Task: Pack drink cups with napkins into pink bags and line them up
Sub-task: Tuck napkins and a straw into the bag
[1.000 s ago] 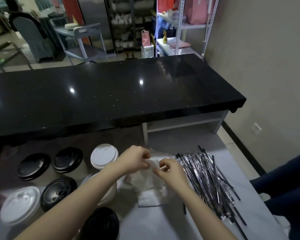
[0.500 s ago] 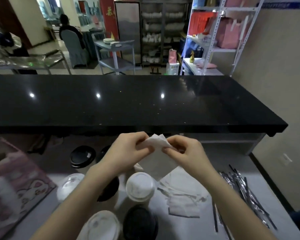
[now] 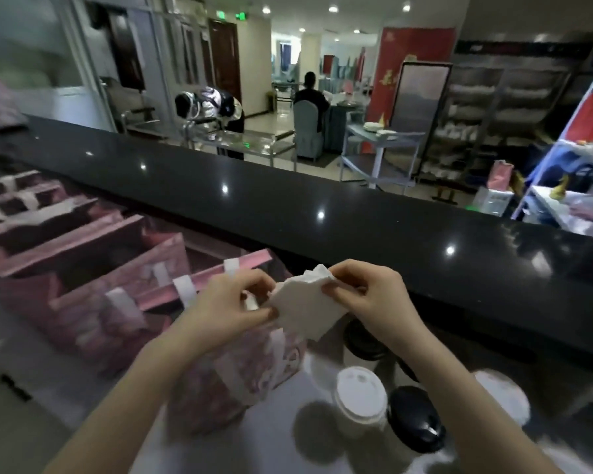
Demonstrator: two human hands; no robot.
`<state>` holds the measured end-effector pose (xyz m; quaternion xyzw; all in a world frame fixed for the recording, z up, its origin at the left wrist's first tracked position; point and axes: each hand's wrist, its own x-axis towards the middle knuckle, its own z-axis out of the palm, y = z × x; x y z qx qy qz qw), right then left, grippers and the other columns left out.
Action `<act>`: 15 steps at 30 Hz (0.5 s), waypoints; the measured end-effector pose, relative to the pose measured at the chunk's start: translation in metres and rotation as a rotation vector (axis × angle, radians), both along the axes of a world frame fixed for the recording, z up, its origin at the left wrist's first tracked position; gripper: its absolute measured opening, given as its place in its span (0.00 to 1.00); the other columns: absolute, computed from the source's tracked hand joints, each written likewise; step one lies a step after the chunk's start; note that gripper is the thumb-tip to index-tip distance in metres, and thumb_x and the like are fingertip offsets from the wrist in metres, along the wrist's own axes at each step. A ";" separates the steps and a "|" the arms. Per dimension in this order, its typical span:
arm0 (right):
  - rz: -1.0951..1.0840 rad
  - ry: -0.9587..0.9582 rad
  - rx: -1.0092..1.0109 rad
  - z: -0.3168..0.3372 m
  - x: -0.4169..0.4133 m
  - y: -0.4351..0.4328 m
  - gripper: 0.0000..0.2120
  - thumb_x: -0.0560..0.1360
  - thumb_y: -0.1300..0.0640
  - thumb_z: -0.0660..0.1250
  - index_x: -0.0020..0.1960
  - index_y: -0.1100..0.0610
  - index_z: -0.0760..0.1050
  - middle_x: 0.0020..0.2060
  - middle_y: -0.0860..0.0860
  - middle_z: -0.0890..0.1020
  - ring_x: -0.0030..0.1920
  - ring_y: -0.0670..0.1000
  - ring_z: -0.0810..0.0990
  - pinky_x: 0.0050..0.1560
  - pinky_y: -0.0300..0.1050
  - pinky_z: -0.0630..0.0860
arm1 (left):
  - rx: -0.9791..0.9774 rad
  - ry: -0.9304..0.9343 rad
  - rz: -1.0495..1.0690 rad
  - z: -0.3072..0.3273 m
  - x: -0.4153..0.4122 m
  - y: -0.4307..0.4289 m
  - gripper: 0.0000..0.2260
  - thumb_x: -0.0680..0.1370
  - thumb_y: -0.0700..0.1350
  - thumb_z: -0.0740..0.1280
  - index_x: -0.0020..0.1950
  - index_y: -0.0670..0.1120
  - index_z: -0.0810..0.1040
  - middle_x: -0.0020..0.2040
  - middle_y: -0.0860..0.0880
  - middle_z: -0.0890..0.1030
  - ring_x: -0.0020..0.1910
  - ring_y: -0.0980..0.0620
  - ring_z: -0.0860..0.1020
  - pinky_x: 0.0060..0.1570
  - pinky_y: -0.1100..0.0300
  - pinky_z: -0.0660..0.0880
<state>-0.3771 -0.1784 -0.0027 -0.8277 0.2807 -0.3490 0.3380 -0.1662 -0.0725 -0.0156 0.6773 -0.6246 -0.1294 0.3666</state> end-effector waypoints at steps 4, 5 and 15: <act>0.005 -0.003 -0.105 0.014 0.070 -0.001 0.05 0.72 0.61 0.73 0.45 0.52 0.82 0.39 0.41 0.83 0.43 0.39 0.80 0.43 0.27 0.71 | -0.011 -0.232 0.185 -0.006 0.084 0.025 0.14 0.67 0.47 0.77 0.48 0.58 0.79 0.48 0.60 0.80 0.53 0.60 0.75 0.54 0.64 0.71; 0.004 0.015 -0.149 0.016 0.083 -0.001 0.05 0.72 0.62 0.73 0.46 0.54 0.82 0.39 0.42 0.83 0.43 0.39 0.80 0.44 0.27 0.71 | 0.055 -0.325 0.194 -0.010 0.099 0.029 0.17 0.67 0.52 0.77 0.54 0.59 0.78 0.54 0.60 0.79 0.59 0.56 0.74 0.61 0.57 0.69; 0.212 0.826 -0.274 0.002 0.152 0.008 0.06 0.73 0.55 0.69 0.50 0.51 0.81 0.45 0.45 0.83 0.47 0.46 0.80 0.50 0.45 0.77 | 0.452 -0.368 -0.106 -0.058 0.146 0.024 0.51 0.57 0.76 0.65 0.75 0.67 0.48 0.75 0.63 0.33 0.72 0.58 0.27 0.71 0.48 0.33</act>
